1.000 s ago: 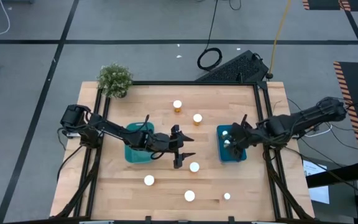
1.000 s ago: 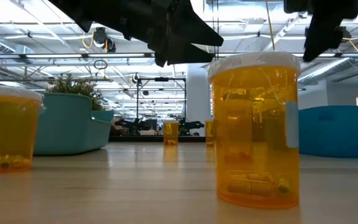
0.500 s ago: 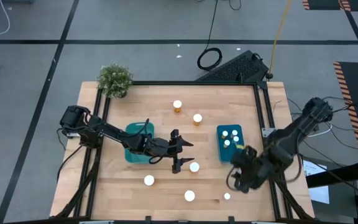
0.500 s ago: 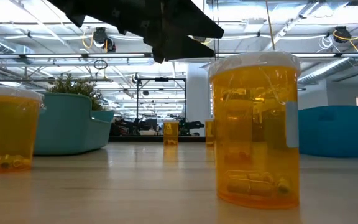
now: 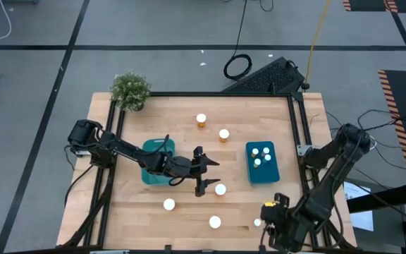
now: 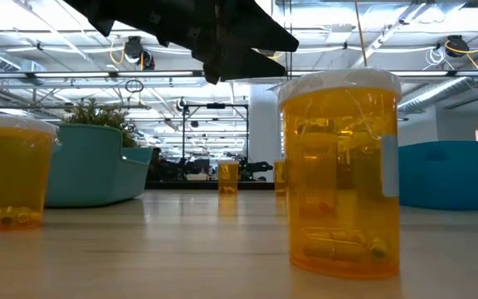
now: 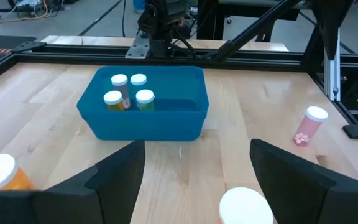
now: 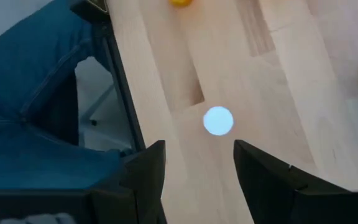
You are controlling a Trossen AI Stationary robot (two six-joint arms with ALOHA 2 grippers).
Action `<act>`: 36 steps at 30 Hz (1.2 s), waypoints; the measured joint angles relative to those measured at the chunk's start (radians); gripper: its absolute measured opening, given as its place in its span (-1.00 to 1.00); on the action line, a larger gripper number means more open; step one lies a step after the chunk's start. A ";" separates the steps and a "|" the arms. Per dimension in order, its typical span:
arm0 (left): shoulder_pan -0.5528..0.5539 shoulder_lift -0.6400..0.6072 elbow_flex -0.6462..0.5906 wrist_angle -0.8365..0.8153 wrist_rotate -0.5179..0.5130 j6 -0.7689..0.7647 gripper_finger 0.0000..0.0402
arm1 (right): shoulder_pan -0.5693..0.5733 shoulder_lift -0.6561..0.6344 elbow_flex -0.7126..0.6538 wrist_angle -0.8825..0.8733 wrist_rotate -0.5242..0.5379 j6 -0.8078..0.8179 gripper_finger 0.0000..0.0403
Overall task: Pick and place medicine bottles into bin by pill shape (circle, oval)
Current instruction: Put the purple tablet bottle into the blue bin
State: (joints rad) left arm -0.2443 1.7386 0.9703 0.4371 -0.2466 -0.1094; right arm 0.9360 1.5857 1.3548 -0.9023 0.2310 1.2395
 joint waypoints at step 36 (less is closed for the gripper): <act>0.000 0.000 0.000 -0.023 0.000 0.020 0.45 | -0.145 0.173 0.000 0.026 -0.185 -0.322 0.06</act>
State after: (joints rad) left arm -0.2440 1.7386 0.9703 0.4137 -0.2466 -0.0898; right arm 0.7914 1.7586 1.3552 -0.8766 0.0460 0.9175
